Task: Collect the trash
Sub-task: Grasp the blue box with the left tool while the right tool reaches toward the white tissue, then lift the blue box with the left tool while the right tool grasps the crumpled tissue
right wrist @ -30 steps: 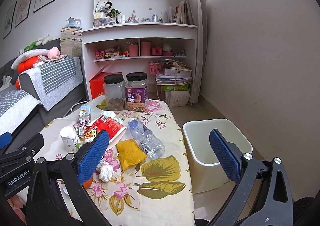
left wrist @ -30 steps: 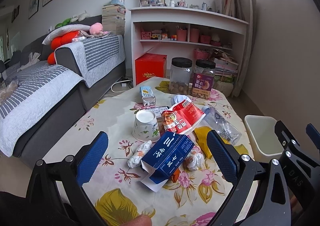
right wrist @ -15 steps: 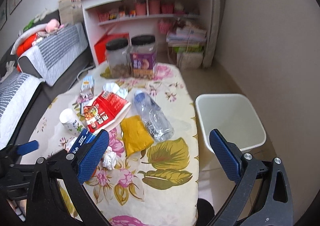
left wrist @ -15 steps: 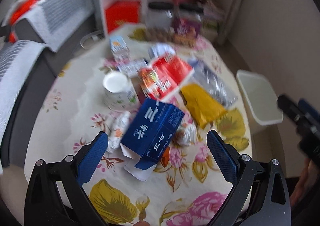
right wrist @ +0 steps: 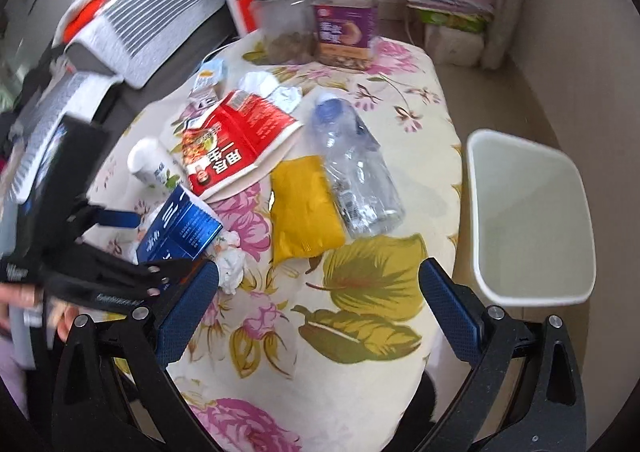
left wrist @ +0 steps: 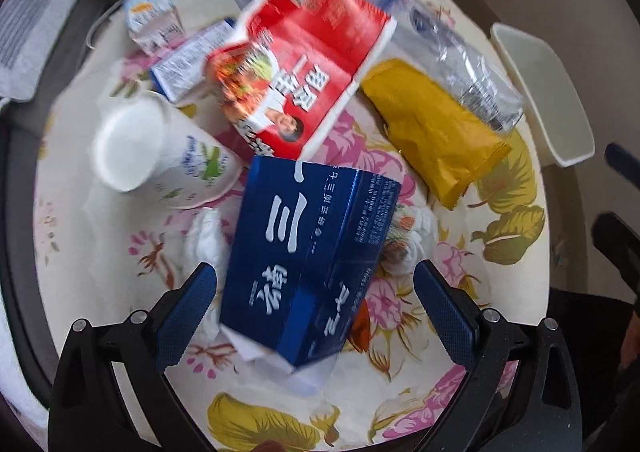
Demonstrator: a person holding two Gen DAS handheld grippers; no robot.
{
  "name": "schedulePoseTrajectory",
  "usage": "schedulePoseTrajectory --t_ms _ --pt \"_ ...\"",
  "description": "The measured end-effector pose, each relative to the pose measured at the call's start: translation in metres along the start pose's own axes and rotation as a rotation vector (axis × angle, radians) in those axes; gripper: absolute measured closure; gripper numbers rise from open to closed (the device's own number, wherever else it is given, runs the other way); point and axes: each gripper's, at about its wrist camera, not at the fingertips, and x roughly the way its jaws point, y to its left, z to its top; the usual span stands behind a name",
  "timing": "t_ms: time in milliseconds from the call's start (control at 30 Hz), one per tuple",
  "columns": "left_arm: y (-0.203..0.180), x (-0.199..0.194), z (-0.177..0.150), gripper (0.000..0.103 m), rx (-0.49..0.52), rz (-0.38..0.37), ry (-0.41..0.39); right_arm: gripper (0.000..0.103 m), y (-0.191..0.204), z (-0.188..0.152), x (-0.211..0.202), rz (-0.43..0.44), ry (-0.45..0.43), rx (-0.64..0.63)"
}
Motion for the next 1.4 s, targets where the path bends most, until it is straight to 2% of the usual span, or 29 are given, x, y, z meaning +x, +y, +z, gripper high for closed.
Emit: schedulePoseTrajectory --t_ms 100,133,167,267,333,433,567,800,867,1033,1100,1167,1367,1400 --pt "0.002 0.012 0.004 0.007 0.022 0.008 0.026 0.007 0.009 0.001 0.007 -0.002 0.018 -0.052" --pt "0.003 0.013 0.004 0.011 0.031 0.007 0.023 0.007 0.011 0.001 0.009 0.002 0.026 -0.065" --pt "0.003 0.013 0.004 0.023 0.043 0.004 0.019 0.007 0.013 0.001 0.012 0.003 0.033 -0.079" --pt "0.002 0.004 0.003 0.028 0.062 -0.015 -0.003 0.007 0.018 0.002 0.018 0.018 0.042 -0.11" --pt "0.003 -0.008 -0.001 0.031 0.067 -0.019 -0.034 0.007 0.02 0.001 0.021 0.042 0.052 -0.122" --pt "0.005 -0.037 -0.006 0.032 0.048 -0.07 -0.106 0.007 0.026 -0.001 0.024 0.069 0.069 -0.137" --pt "0.019 -0.07 -0.021 0.032 0.018 -0.065 -0.206 0.009 0.039 -0.004 0.033 0.078 0.091 -0.157" --pt "0.035 -0.098 -0.045 0.038 -0.061 -0.094 -0.316 0.029 0.069 -0.007 0.064 0.138 0.164 -0.161" --pt "0.039 -0.104 -0.05 0.039 -0.074 -0.105 -0.345 0.031 0.078 -0.006 0.072 0.144 0.179 -0.164" --pt "0.049 -0.112 -0.064 0.04 -0.103 -0.103 -0.382 0.046 0.087 0.002 0.088 0.142 0.205 -0.15" --pt "0.054 -0.112 -0.067 0.04 -0.108 -0.099 -0.386 0.062 0.088 0.005 0.097 0.134 0.223 -0.132" --pt "0.056 -0.111 -0.068 0.04 -0.113 -0.094 -0.386 0.071 0.091 0.007 0.102 0.126 0.235 -0.122" --pt "0.064 -0.112 -0.075 0.041 -0.134 -0.097 -0.396 0.073 0.096 0.011 0.108 0.132 0.265 -0.113" --pt "0.064 -0.111 -0.075 0.041 -0.136 -0.097 -0.397 0.069 0.098 0.01 0.111 0.136 0.272 -0.122"
